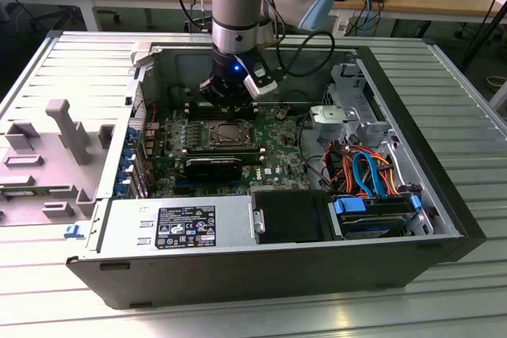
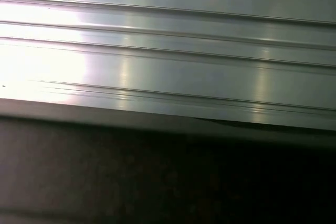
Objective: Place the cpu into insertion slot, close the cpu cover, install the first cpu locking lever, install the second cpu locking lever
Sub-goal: 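Install the first cpu locking lever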
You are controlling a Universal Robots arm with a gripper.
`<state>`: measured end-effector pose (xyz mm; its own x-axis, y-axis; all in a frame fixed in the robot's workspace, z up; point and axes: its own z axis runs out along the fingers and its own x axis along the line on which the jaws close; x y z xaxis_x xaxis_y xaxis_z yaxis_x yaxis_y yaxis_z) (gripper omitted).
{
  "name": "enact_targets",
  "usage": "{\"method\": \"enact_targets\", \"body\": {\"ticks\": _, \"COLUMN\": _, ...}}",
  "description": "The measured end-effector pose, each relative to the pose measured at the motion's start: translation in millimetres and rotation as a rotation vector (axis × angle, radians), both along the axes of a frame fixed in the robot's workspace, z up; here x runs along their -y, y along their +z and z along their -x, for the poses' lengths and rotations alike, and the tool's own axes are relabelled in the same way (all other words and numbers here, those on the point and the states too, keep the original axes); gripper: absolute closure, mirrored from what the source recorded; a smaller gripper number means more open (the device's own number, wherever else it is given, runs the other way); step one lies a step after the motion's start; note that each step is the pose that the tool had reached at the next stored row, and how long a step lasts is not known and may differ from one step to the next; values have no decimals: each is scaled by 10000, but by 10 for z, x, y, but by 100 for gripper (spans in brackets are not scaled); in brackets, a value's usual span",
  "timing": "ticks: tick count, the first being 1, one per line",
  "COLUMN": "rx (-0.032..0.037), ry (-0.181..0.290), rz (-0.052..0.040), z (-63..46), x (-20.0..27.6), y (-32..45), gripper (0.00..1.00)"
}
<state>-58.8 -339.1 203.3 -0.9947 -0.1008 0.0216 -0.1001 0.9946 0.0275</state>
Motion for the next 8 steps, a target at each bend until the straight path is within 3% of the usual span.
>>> {"method": "enact_targets", "body": {"ticks": 8, "rx": 0, "ry": -1, "rz": -1, "z": -91, "x": 1, "y": -5, "gripper": 89}}
